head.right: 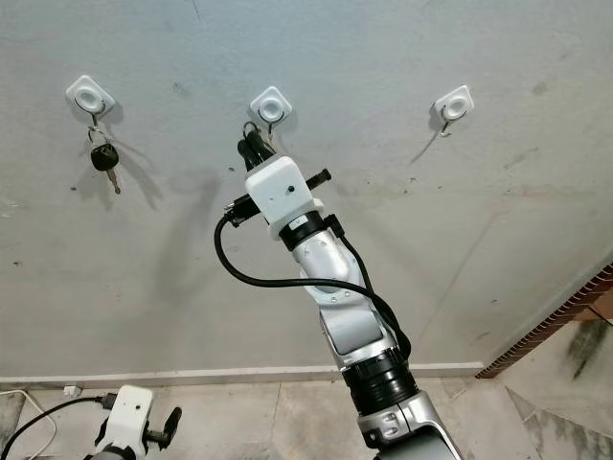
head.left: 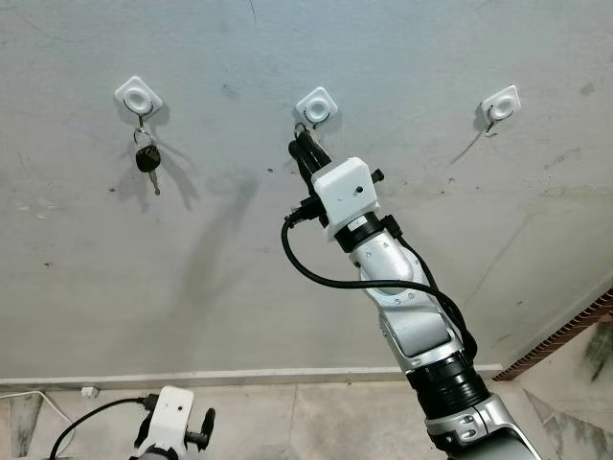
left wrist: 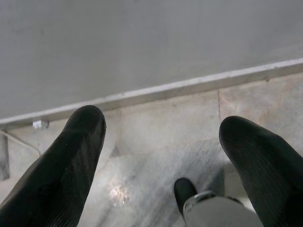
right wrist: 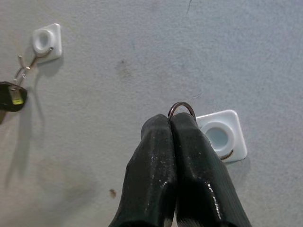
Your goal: Hang keys on a hook
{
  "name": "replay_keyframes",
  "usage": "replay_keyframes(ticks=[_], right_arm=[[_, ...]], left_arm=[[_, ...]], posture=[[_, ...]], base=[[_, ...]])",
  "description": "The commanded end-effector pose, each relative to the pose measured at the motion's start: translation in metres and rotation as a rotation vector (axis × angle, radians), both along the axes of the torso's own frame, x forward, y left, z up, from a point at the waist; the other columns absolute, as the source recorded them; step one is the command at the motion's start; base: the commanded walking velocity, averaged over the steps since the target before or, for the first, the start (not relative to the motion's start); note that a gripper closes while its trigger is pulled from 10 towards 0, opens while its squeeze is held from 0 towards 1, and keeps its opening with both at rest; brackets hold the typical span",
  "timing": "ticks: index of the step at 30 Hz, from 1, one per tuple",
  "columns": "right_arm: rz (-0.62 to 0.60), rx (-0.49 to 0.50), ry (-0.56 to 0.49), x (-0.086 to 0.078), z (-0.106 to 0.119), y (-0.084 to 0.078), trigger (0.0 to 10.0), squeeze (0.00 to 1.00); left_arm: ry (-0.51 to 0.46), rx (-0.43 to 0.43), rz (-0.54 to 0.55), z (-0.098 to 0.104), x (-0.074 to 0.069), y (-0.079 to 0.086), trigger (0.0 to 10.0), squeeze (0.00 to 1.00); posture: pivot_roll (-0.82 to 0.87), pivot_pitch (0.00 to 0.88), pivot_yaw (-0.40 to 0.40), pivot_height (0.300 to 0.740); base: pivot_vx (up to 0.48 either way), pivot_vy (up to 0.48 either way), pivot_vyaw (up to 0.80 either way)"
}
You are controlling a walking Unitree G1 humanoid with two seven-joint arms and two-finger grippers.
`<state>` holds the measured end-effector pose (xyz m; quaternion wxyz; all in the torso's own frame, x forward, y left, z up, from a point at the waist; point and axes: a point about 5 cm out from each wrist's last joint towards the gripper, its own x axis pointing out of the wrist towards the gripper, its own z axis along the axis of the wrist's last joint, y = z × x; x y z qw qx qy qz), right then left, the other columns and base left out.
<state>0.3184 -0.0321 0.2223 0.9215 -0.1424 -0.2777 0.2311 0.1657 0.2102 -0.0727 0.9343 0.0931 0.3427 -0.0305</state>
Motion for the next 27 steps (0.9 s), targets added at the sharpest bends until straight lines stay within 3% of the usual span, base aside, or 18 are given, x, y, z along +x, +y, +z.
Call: replay_keyframes(ticks=[1, 6, 14, 27], right_arm=[[-0.046, -0.004, -0.051, 0.003, 0.007, -0.005, 10.0, 0.0], [-0.111, -0.012, -0.095, 0.005, 0.011, -0.016, 10.0, 0.0], [-0.164, -0.037, -0.066, 0.008, -0.001, -0.029, 10.0, 0.0], [-0.141, -0.08, -0.027, 0.019, -0.017, -0.016, 10.0, 0.0]], left_arm=[[0.013, -0.001, 0.0, -0.001, -0.003, 0.004, 10.0, 0.0], [0.048, 0.004, 0.003, -0.006, -0.009, 0.005, 10.0, 0.0], [0.095, 0.018, 0.004, -0.01, -0.017, 0.009, 10.0, 0.0], [0.097, 0.072, 0.008, -0.01, -0.021, 0.016, 10.0, 0.0]], posture=[[0.08, 0.071, -0.029, 0.74], [0.08, 0.07, -0.026, 0.74], [0.07, 0.072, -0.02, 0.74], [0.08, 0.077, -0.02, 0.74]], base=[[0.0, 0.0, 0.0], [0.0, 0.0, 0.0], [0.0, 0.0, 0.0], [0.0, 0.0, 0.0]])
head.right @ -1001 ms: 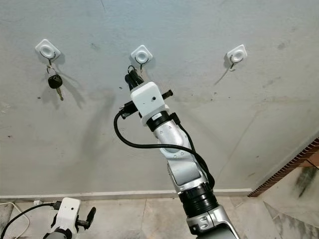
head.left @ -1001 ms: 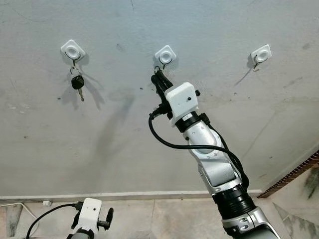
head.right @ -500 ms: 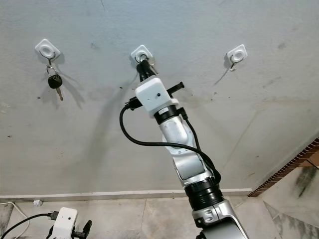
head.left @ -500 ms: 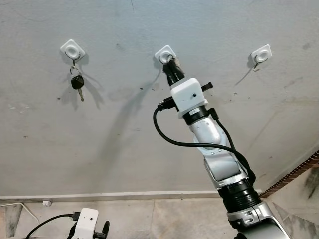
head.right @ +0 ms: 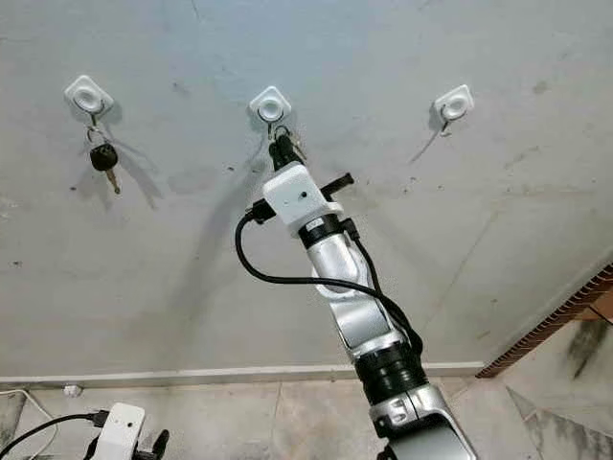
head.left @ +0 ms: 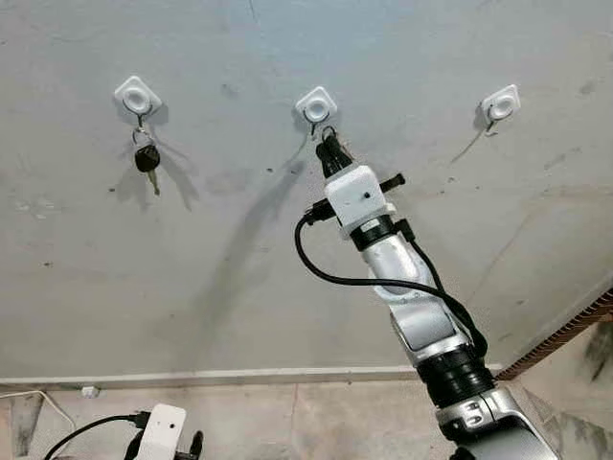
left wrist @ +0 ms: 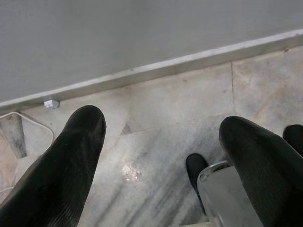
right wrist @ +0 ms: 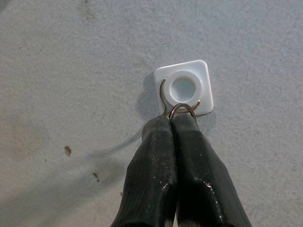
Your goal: Hang keys on a hook
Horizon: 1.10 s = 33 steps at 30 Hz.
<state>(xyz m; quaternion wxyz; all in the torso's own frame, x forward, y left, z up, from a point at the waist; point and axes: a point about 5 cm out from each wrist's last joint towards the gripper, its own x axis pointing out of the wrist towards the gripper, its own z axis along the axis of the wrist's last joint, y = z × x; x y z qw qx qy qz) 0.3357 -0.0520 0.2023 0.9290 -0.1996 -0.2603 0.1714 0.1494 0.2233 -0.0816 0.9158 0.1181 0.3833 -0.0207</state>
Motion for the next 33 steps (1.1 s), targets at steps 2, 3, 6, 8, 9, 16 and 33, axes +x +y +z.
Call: replay_keyframes(ticks=[2, 3, 6, 8, 9, 16, 33], right_arm=[[0.015, -0.007, -0.018, 0.002, 0.003, 0.006, 10.0, 0.0], [0.017, -0.008, -0.018, 0.003, 0.002, 0.007, 10.0, 0.0], [0.02, -0.009, -0.019, 0.005, 0.001, 0.009, 10.0, 0.0], [0.021, -0.009, -0.022, 0.008, 0.002, 0.011, 10.0, 0.0], [0.021, -0.009, -0.022, 0.008, 0.002, 0.011, 10.0, 0.0], [0.028, -0.008, -0.023, 0.011, 0.003, 0.014, 10.0, 0.0], [0.046, -0.008, 0.001, 0.012, -0.007, 0.019, 10.0, 0.0]], left_arm=[[0.01, 0.014, 0.0, -0.001, -0.004, 0.003, 10.0, 0.0], [0.008, 0.014, 0.001, -0.001, -0.005, 0.003, 10.0, 0.0], [0.002, 0.013, 0.003, -0.001, -0.005, 0.004, 10.0, 0.0], [-0.006, 0.012, -0.001, -0.001, -0.006, 0.003, 10.0, 0.0], [-0.007, 0.012, -0.002, -0.001, -0.006, 0.003, 10.0, 0.0], [-0.019, 0.016, -0.008, 0.0, -0.009, 0.003, 10.0, 0.0], [-0.029, 0.022, 0.001, -0.001, -0.015, 0.004, 10.0, 0.0]], posture=[[0.09, 0.078, -0.022, 0.74], [0.09, 0.079, -0.023, 0.74], [0.1, 0.082, -0.024, 0.74], [0.1, 0.085, -0.026, 0.74], [0.1, 0.085, -0.026, 0.74], [0.11, 0.091, -0.03, 0.74], [0.13, 0.102, -0.037, 0.74]], base=[[0.0, 0.0, 0.0], [0.0, 0.0, 0.0], [0.0, 0.0, 0.0], [0.0, 0.0, 0.0], [0.0, 0.0, 0.0], [0.0, 0.0, 0.0], [0.0, 0.0, 0.0]])
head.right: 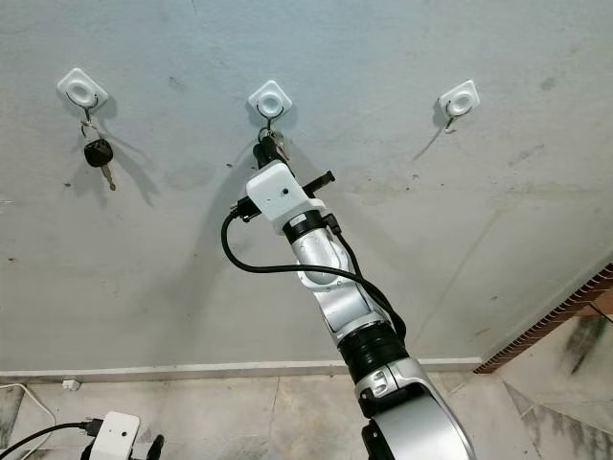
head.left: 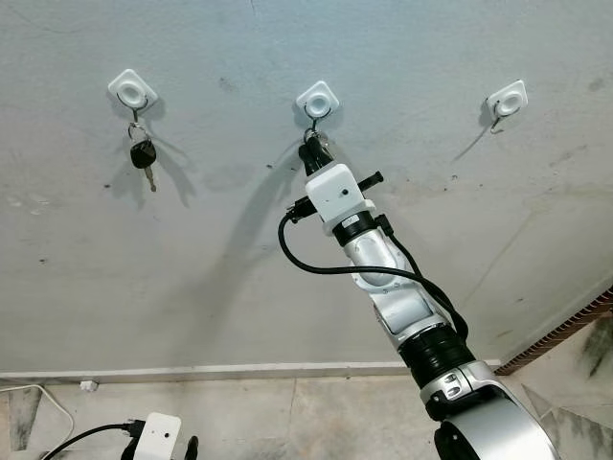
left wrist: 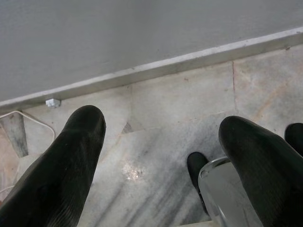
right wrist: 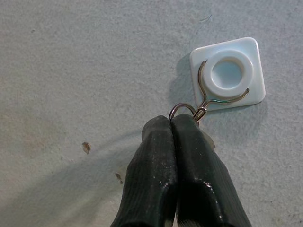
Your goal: Hang keys on a hook
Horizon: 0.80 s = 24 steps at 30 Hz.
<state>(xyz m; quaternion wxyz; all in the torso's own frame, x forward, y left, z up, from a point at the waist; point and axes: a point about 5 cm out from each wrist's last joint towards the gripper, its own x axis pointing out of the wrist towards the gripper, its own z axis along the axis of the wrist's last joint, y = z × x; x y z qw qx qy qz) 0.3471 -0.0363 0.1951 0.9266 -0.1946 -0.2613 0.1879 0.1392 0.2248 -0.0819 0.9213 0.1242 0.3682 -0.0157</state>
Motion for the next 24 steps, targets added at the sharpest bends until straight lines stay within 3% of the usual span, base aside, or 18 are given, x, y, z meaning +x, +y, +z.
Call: replay_keyframes(ticks=[1, 13, 14, 15, 24], right_arm=[[0.014, -0.007, 0.001, 0.0, 0.0, 0.003, 10.0, 0.0], [0.024, -0.017, 0.043, -0.003, -0.013, 0.003, 10.0, 0.0], [0.022, -0.016, 0.043, -0.004, -0.013, 0.002, 10.0, 0.58], [0.02, -0.006, 0.048, -0.004, -0.014, 0.001, 10.0, 1.0], [-0.009, 0.016, 0.051, -0.004, -0.016, -0.009, 10.0, 1.0]], left_arm=[[0.003, 0.01, 0.0, 0.0, -0.004, 0.003, 10.0, 0.0], [-0.009, 0.013, -0.003, 0.001, -0.002, 0.004, 10.0, 0.0], [-0.012, 0.013, -0.003, 0.001, -0.001, 0.003, 10.0, 0.0], [-0.015, 0.013, -0.004, 0.002, 0.0, 0.003, 10.0, 0.0], [-0.039, 0.012, -0.014, 0.005, 0.008, 0.002, 10.0, 0.0]], posture=[[0.13, 0.103, -0.037, 0.74], [0.13, 0.098, -0.039, 0.74], [0.13, 0.097, -0.039, 0.74], [0.13, 0.095, -0.039, 0.74], [0.12, 0.081, -0.037, 0.74]], base=[[0.0, 0.0, 0.0], [0.0, 0.0, 0.0], [0.0, 0.0, 0.0], [0.0, 0.0, 0.0], [0.0, 0.0, 0.0]])
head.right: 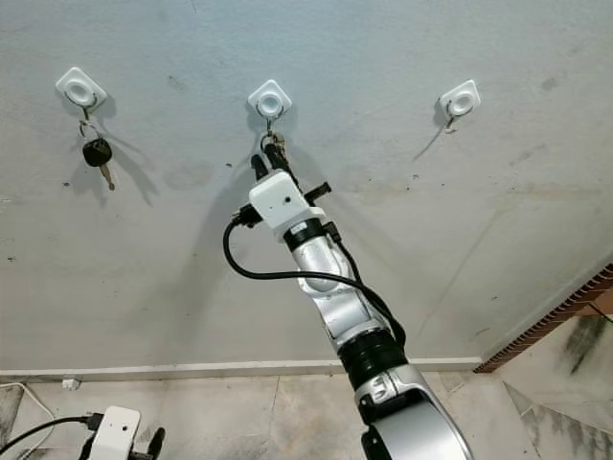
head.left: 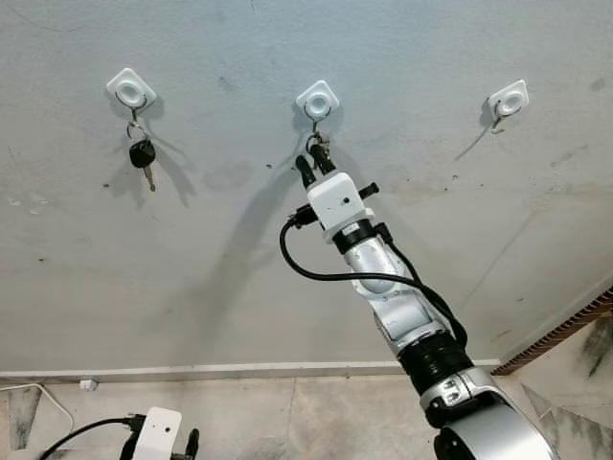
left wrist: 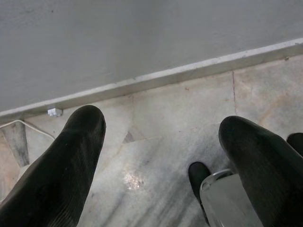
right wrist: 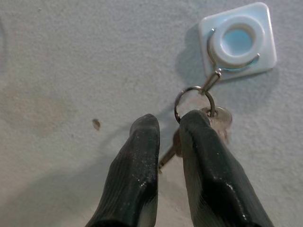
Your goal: Hang keys on a hook
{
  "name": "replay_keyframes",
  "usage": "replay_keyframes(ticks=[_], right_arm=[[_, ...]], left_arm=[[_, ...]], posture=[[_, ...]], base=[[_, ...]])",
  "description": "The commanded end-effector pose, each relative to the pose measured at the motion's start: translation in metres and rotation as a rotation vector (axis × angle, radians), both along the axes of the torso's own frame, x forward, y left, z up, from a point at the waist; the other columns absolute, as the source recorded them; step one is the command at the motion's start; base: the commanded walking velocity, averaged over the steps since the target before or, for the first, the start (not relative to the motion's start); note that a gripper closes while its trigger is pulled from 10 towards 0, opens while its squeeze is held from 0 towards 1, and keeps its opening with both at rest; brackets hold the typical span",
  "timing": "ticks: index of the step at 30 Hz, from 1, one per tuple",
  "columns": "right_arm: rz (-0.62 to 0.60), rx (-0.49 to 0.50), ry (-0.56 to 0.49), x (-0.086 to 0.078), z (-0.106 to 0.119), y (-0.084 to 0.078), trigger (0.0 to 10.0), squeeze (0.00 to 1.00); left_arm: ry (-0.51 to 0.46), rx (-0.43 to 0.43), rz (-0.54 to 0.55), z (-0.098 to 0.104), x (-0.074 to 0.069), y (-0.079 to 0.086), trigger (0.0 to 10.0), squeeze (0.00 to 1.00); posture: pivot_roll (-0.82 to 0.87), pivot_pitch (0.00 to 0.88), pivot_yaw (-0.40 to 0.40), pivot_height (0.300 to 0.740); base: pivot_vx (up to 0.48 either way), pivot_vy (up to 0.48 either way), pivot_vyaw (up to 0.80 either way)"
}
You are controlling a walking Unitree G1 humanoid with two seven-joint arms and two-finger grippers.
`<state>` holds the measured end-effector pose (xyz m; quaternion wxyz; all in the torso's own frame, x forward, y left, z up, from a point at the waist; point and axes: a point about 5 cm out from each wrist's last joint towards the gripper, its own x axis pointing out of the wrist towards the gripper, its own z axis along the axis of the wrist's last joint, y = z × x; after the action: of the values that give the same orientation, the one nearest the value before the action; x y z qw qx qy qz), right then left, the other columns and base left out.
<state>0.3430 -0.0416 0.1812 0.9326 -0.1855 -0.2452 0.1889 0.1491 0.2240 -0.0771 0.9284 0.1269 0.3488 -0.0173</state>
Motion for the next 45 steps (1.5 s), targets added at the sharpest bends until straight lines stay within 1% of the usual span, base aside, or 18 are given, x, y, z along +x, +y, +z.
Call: replay_keyframes(ticks=[1, 11, 15, 19, 26, 27, 30, 35, 38, 39, 40, 41, 42, 44, 45], right_arm=[[-0.012, 0.002, 0.012, 0.0, -0.002, -0.005, 10.0, 1.0], [-0.043, 0.018, 0.025, -0.004, -0.008, -0.02, 10.0, 1.0], [-0.056, 0.027, 0.023, -0.006, -0.007, -0.025, 10.0, 1.0], [-0.071, 0.048, 0.046, -0.009, -0.009, -0.033, 10.0, 1.0], [-0.094, 0.081, 0.055, -0.012, -0.004, -0.041, 10.0, 1.0], [-0.107, 0.096, 0.059, -0.013, -0.001, -0.046, 10.0, 1.0], [-0.119, 0.106, 0.064, -0.016, 0.0, -0.052, 10.0, 1.0], [-0.156, 0.111, 0.113, -0.025, -0.008, -0.066, 10.0, 1.0], [-0.18, 0.117, 0.148, -0.032, -0.014, -0.075, 10.0, 1.0], [-0.186, 0.118, 0.16, -0.034, -0.016, -0.078, 10.0, 1.0], [-0.199, 0.128, 0.187, -0.038, -0.021, -0.083, 10.0, 1.0], [-0.199, 0.128, 0.187, -0.038, -0.021, -0.083, 10.0, 1.0], [-0.219, 0.135, 0.207, -0.041, -0.024, -0.088, 10.0, 1.0], [-0.236, 0.151, 0.237, -0.045, -0.027, -0.092, 10.0, 1.0], [-0.245, 0.165, 0.266, -0.049, -0.031, -0.095, 10.0, 1.0]], left_arm=[[-0.001, 0.01, -0.004, 0.0, -0.001, 0.002, 10.0, 0.0], [0.002, 0.01, -0.001, 0.001, 0.003, 0.003, 10.0, 0.0], [0.002, -0.01, -0.003, 0.001, 0.006, -0.002, 10.0, 0.0], [0.036, -0.029, -0.018, -0.002, 0.01, -0.012, 10.0, 0.0], [0.024, -0.037, -0.028, 0.0, 0.017, -0.018, 10.0, 0.0], [0.02, -0.039, -0.03, 0.0, 0.019, -0.019, 10.0, 0.0], [0.016, -0.037, -0.029, 0.001, 0.021, -0.019, 10.0, 0.0], [0.003, -0.029, -0.017, 0.003, 0.024, -0.017, 10.0, 0.0], [-0.025, -0.029, 0.003, 0.005, 0.027, -0.016, 10.0, 0.0], [-0.044, -0.037, 0.009, 0.007, 0.029, -0.016, 10.0, 0.0], [-0.097, -0.067, 0.002, 0.012, 0.035, -0.019, 10.0, 0.0], [-0.097, -0.067, 0.002, 0.012, 0.035, -0.019, 10.0, 0.0], [-0.151, -0.088, -0.002, 0.018, 0.041, -0.022, 10.0, 0.0], [-0.224, -0.117, -0.011, 0.027, 0.05, -0.026, 10.0, 0.0], [-0.285, -0.121, -0.04, 0.035, 0.056, -0.03, 10.0, 0.0]], posture=[[0.12, 0.081, -0.037, 0.74], [0.1, 0.075, -0.035, 0.74], [0.1, 0.074, -0.034, 0.74], [0.08, 0.068, -0.032, 0.74], [0.07, 0.061, -0.031, 0.74], [0.06, 0.057, -0.031, 0.74], [0.06, 0.054, -0.03, 0.74], [0.06, 0.053, -0.03, 0.74], [0.05, 0.053, -0.031, 0.74], [0.04, 0.056, -0.03, 0.74], [0.05, 0.057, -0.031, 0.74], [0.05, 0.057, -0.031, 0.74], [0.05, 0.059, -0.032, 0.74], [0.05, 0.061, -0.032, 0.74], [0.05, 0.061, -0.032, 0.74]], base=[[0.0, 0.0, 0.0], [0.0, 0.0, 0.0], [0.0, 0.0, 0.0], [0.0, 0.0, 0.0], [0.0, 0.0, 0.0], [0.0, 0.0, 0.0], [0.0, 0.0, 0.0], [0.0, 0.0, 0.0], [0.0, 0.0, 0.0], [0.0, 0.0, 0.0], [0.0, 0.0, 0.0], [0.0, 0.0, 0.0], [0.0, 0.0, 0.0], [0.0, 0.0, 0.0], [0.0, 0.0, 0.0]])
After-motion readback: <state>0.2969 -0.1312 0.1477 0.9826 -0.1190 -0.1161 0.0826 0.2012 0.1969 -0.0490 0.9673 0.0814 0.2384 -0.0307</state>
